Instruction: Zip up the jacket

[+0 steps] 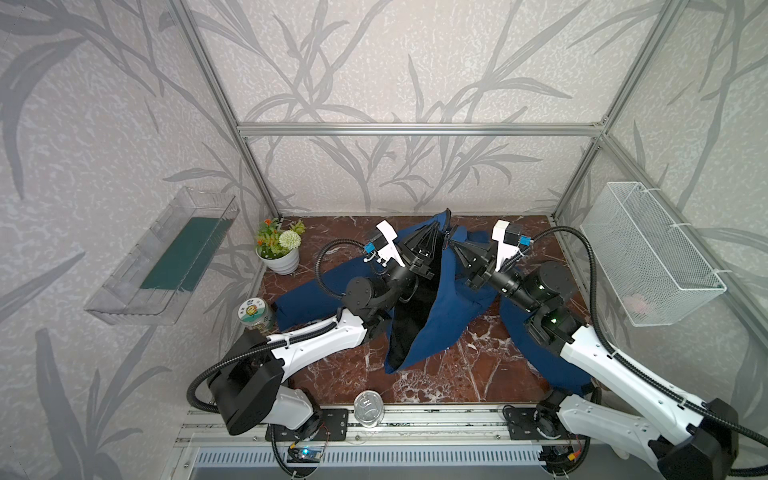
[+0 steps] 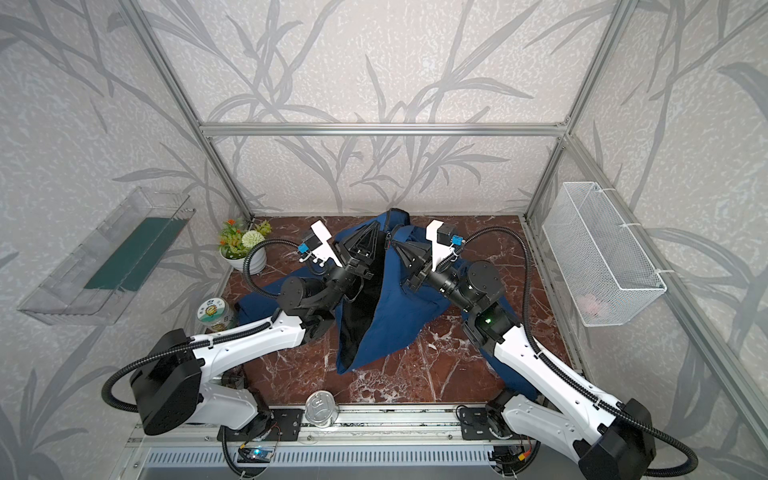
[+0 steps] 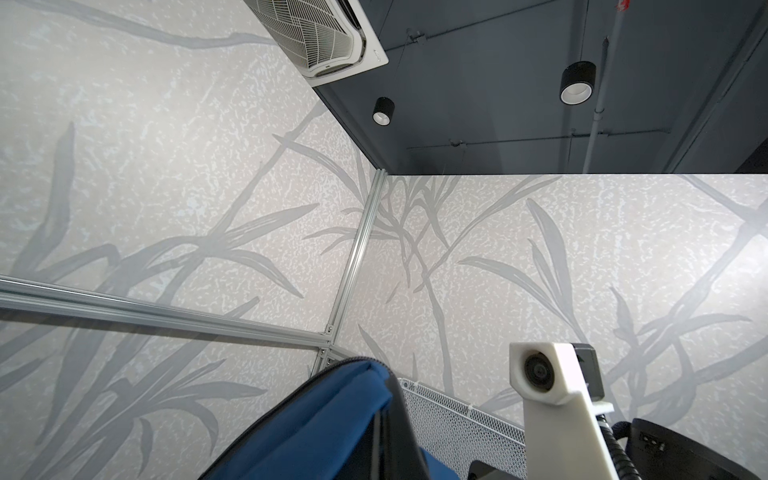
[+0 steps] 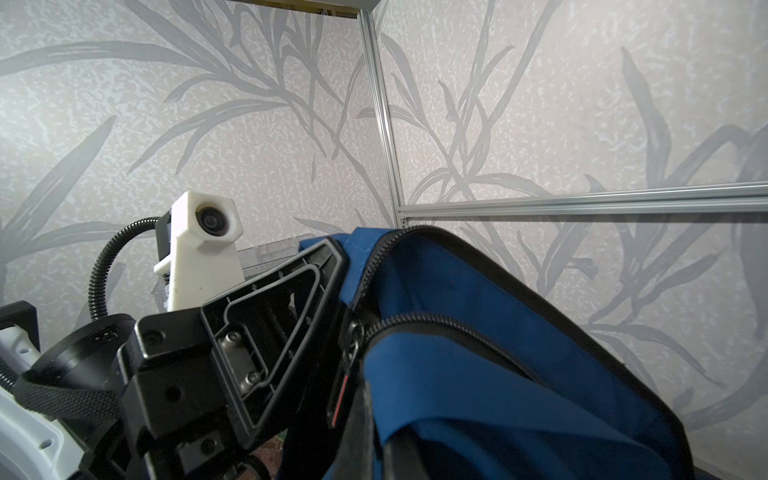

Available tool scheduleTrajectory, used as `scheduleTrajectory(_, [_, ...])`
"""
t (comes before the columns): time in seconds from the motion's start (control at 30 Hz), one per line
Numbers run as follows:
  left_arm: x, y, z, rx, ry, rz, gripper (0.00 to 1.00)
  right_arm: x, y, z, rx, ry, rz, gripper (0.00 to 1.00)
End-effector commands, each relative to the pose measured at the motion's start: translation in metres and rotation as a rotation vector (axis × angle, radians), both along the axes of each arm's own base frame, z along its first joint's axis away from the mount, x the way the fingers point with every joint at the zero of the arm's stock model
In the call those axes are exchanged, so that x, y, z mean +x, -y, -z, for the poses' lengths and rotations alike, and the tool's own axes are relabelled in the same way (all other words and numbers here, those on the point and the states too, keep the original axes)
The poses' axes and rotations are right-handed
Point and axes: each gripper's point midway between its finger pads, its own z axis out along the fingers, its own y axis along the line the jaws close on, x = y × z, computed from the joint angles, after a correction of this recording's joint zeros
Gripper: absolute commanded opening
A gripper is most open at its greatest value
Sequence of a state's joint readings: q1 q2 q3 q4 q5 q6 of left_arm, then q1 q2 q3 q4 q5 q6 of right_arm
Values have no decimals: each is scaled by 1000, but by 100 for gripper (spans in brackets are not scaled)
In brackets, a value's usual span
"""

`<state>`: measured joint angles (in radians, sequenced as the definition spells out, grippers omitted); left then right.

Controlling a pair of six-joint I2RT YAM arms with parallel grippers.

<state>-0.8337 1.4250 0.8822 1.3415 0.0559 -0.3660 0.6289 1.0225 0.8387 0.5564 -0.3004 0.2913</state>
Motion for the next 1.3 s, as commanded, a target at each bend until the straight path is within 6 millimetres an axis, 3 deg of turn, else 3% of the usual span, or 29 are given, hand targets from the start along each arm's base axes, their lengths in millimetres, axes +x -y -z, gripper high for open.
scheduleTrajectory(0.0, [-12, -7, -23, -60, 79, -5, 0, -13, 5, -42, 75, 105, -24, 0])
scheduleTrajectory(1.27, [-12, -8, -17, -35, 85, -35, 0, -5, 16, -54, 164, 76, -13, 0])
